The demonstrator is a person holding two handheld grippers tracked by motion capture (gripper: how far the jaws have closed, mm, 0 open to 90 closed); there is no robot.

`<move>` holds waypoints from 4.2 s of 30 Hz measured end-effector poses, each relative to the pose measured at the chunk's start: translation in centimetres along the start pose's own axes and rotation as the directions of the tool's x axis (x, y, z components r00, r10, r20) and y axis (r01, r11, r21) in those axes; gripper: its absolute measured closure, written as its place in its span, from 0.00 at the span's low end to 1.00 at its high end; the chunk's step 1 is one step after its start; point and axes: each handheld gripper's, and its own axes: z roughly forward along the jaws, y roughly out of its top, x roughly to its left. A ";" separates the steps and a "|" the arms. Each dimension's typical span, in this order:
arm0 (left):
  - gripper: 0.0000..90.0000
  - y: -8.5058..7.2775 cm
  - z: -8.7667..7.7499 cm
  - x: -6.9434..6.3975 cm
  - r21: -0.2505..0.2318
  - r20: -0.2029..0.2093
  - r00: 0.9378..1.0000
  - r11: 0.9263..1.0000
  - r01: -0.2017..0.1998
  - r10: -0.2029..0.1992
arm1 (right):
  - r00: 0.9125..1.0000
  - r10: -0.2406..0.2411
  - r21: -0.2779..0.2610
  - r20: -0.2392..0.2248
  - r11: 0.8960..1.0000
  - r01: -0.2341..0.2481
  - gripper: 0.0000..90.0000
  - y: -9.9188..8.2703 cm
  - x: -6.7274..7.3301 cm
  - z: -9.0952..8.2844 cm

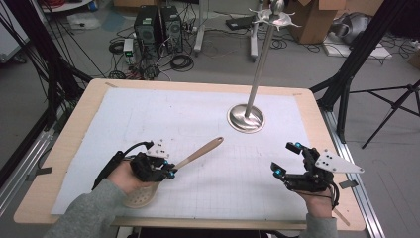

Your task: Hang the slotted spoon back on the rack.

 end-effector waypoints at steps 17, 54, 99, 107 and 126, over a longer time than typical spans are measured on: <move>0.86 2.9 -1.9 1.7 -0.104 -0.001 1.000 0.994 0.031 -0.031 | 1.000 0.013 0.001 0.008 1.000 -0.013 0.14 -0.5 -0.4 -0.4; 0.86 8.9 -3.3 4.1 -0.246 0.016 0.999 0.968 0.041 -0.039 | 1.000 0.027 -0.010 0.001 1.000 -0.027 0.14 -0.4 -0.6 -0.6; 0.86 15.0 -5.9 7.0 -0.292 0.024 1.000 0.957 -0.001 0.009 | 0.999 0.037 -0.041 -0.003 0.998 -0.037 0.14 -0.2 -1.1 -1.1; 0.86 15.8 -6.0 7.5 -0.312 0.039 0.999 0.950 0.002 0.010 | 0.999 0.042 -0.037 -0.002 0.998 -0.042 0.14 -0.3 -1.2 -1.1; 0.86 18.8 -7.0 8.4 -0.356 0.070 0.997 0.934 0.041 -0.017 | 0.999 0.049 -0.038 -0.001 0.998 -0.049 0.14 -0.4 -1.3 -1.2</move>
